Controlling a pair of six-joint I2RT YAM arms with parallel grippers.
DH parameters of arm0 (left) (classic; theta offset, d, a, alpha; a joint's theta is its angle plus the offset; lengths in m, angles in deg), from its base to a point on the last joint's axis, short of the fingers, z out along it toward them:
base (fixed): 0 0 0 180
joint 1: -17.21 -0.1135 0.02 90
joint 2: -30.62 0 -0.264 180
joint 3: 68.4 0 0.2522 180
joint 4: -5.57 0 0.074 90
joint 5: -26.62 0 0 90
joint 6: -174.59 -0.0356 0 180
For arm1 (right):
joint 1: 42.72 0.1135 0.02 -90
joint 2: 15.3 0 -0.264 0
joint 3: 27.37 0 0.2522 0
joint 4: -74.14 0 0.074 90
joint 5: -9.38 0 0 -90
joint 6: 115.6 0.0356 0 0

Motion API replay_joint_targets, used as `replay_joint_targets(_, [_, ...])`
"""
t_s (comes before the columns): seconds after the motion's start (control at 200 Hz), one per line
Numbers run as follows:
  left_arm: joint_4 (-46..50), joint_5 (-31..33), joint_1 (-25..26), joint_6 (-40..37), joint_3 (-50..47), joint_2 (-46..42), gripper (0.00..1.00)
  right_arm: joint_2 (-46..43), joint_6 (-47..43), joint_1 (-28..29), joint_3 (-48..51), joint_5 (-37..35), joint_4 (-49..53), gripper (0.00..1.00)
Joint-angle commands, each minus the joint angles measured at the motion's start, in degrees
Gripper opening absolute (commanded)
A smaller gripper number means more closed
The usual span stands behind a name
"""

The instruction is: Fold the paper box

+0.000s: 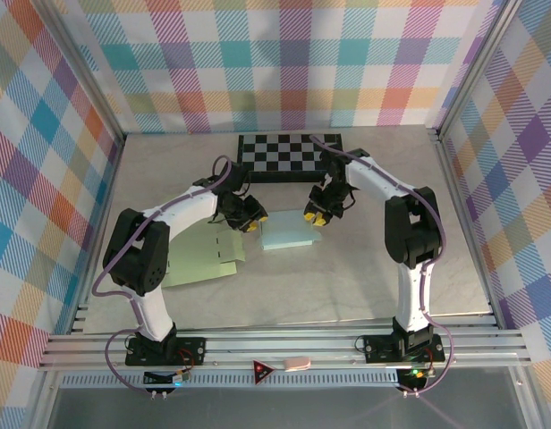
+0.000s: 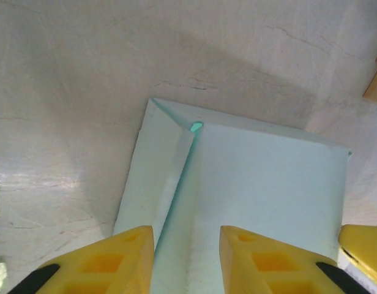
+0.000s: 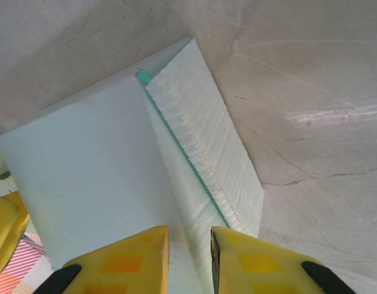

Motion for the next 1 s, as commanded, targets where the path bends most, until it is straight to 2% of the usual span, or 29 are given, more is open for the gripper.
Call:
replay_joint_targets(0.0, [4.8, 1.3, 0.3, -4.3, 2.3, -0.1, 0.36, -0.8, -3.3, 0.7, -2.2, -1.9, 3.5, 0.27])
replay_joint_targets(0.205, [6.6, 1.4, 0.4, -7.0, 3.3, 0.9, 0.4, -0.1, -5.3, 1.4, -1.8, -3.0, 4.6, 0.32])
replay_joint_targets(0.405, [3.3, -0.3, 1.0, -7.0, 1.9, 2.6, 0.4, 0.6, -5.9, 1.7, 0.6, -2.9, 2.9, 0.33])
replay_joint_targets(0.59, [1.3, 0.7, 1.3, -7.0, 0.0, 3.6, 0.31, 1.1, -6.1, 1.8, 3.2, -4.5, 1.2, 0.32])
replay_joint_targets(0.995, [0.6, 2.2, 1.4, -8.9, -2.6, 4.1, 0.22, 2.2, -7.3, 1.8, 6.6, -5.2, -1.6, 0.29])
